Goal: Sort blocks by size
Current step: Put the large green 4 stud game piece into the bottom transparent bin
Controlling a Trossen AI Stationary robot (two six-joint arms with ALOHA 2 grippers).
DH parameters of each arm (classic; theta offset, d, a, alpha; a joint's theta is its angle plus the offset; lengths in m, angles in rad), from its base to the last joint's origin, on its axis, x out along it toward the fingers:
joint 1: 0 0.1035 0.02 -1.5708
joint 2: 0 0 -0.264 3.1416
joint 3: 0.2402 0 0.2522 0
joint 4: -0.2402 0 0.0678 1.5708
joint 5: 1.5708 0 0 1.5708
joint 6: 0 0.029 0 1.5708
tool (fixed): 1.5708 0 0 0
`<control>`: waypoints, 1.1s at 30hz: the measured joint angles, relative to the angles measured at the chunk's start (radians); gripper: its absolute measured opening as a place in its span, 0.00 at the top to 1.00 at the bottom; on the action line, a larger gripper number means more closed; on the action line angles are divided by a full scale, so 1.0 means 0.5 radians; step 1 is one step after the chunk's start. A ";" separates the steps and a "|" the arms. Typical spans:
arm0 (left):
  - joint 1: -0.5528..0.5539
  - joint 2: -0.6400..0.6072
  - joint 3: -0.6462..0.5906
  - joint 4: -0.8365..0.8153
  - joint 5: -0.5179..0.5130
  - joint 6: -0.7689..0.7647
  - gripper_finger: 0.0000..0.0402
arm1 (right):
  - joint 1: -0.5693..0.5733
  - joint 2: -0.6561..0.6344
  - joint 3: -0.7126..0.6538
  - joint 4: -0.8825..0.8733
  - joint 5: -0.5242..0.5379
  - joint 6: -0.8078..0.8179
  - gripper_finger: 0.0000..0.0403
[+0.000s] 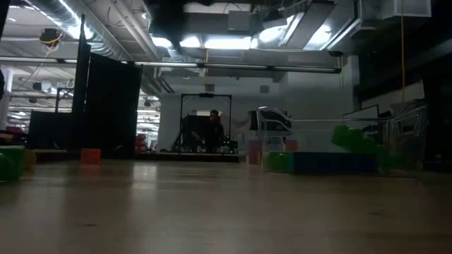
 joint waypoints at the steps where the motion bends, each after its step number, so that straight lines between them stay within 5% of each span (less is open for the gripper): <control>1: -0.050 0.000 -0.001 -0.075 -0.001 -0.056 0.66 | 0.000 0.000 0.000 0.004 0.004 -0.007 0.63; 17: -0.450 -0.018 -0.073 -0.644 0.112 -0.263 0.66 | 0.001 0.001 -0.001 0.008 0.000 -0.009 0.63; 23: -0.420 -0.321 -0.480 -0.470 0.258 -0.366 0.66 | 0.001 0.001 -0.001 0.012 0.000 -0.006 0.63; 33: -0.341 -0.777 -1.353 0.451 0.501 -0.677 0.66 | 0.001 0.001 -0.001 0.053 -0.001 -0.002 0.63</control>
